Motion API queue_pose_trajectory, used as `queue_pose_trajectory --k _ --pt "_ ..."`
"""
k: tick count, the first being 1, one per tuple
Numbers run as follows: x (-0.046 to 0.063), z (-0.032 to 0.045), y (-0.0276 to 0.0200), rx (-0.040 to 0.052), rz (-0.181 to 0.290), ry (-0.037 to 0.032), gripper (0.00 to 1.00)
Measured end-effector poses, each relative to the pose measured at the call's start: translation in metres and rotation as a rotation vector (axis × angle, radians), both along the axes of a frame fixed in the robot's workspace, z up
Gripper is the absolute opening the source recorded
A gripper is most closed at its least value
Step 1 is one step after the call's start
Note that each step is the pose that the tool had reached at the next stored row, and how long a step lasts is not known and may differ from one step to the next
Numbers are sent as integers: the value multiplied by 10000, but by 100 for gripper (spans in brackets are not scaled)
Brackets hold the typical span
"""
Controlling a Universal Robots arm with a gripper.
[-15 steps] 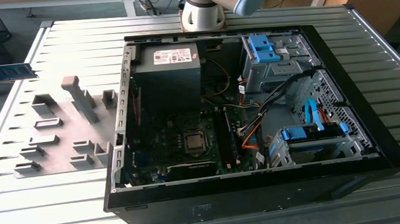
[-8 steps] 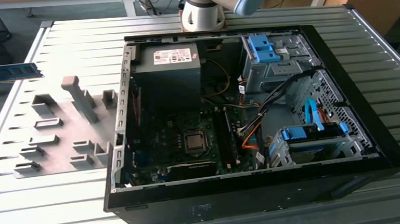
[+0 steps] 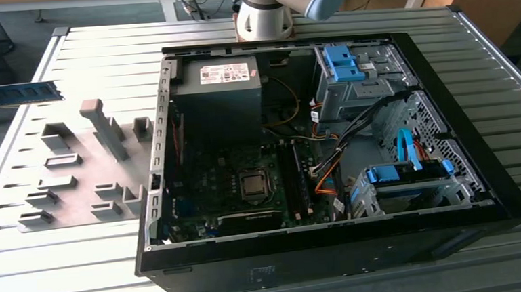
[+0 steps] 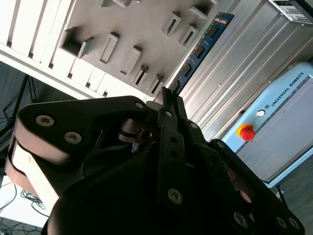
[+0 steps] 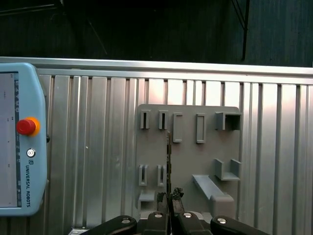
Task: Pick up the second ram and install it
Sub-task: 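Pick up the second ram and move it above second insertion slot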
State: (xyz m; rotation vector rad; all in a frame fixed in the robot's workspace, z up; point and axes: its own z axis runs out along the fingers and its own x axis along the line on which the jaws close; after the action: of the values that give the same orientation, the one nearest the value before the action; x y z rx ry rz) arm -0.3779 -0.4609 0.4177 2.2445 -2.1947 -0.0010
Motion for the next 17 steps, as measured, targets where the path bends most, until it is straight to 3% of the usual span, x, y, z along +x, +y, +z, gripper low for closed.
queue_pose_trajectory --k 17 --pt "168 0 0 0 1 -1 14"
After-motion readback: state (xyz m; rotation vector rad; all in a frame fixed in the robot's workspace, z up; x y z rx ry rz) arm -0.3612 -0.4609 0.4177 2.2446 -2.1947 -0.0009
